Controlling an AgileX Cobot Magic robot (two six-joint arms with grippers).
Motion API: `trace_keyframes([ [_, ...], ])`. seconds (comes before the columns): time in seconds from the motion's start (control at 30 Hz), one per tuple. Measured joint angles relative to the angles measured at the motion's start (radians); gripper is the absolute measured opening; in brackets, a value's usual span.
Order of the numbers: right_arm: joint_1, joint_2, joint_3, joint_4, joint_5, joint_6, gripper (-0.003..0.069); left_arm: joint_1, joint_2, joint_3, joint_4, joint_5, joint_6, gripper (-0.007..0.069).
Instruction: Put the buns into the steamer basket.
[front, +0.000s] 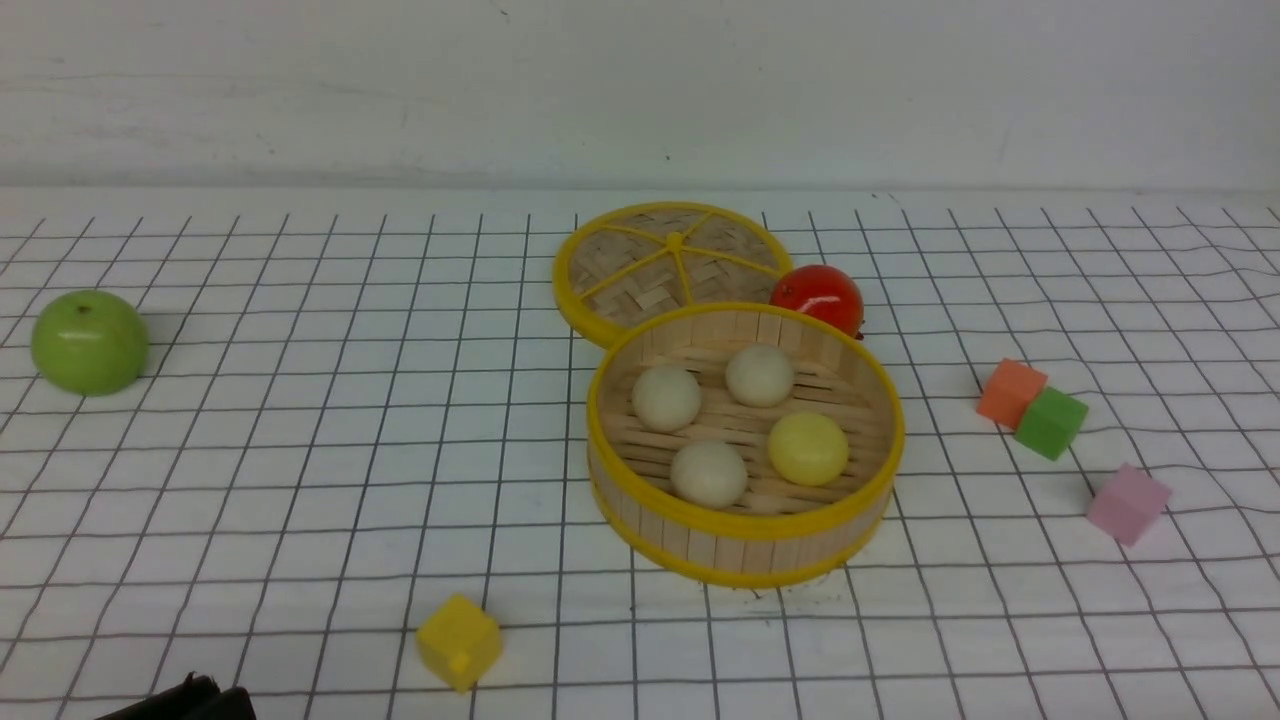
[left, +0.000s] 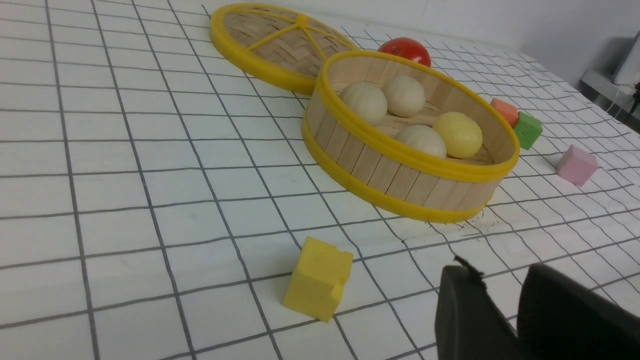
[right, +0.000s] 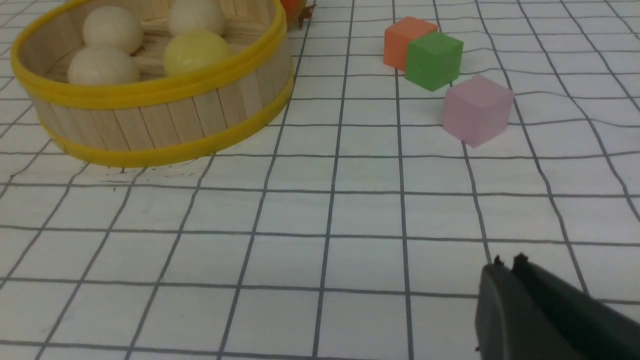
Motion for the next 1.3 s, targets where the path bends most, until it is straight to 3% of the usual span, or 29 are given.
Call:
trace_keyframes([
  [0.17, 0.000, 0.000, 0.000, 0.000, 0.000, 0.000, 0.0018, 0.028, -0.004, 0.025, 0.000, -0.065, 0.001, 0.0164],
  [0.27, 0.000, 0.000, 0.000, 0.000, 0.000, 0.000, 0.0018, 0.152, -0.073, 0.031, 0.023, -0.058, -0.010, 0.0141],
  [0.33, 0.000, 0.000, 0.000, 0.000, 0.000, 0.000, 0.0021, 0.266, -0.155, 0.032, 0.094, 0.033, -0.040, 0.0074],
  [0.43, 0.000, 0.000, 0.000, 0.000, 0.000, 0.000, 0.0021, 0.347, -0.242, 0.048, 0.158, 0.136, -0.078, 0.0000],
  [0.53, 0.000, 0.000, 0.000, 0.000, 0.003, 0.000, 0.0021, 0.419, -0.318, 0.100, 0.221, 0.297, -0.170, -0.0013],
  [0.77, 0.000, 0.000, 0.000, 0.000, 0.002, 0.000, 0.0029, 0.428, -0.320, 0.108, 0.237, 0.357, -0.274, -0.0013],
  [1.3, 0.000, 0.000, 0.000, 0.000, 0.002, 0.000, 0.0046, 0.428, -0.320, 0.108, 0.239, 0.361, -0.284, -0.0013],
])
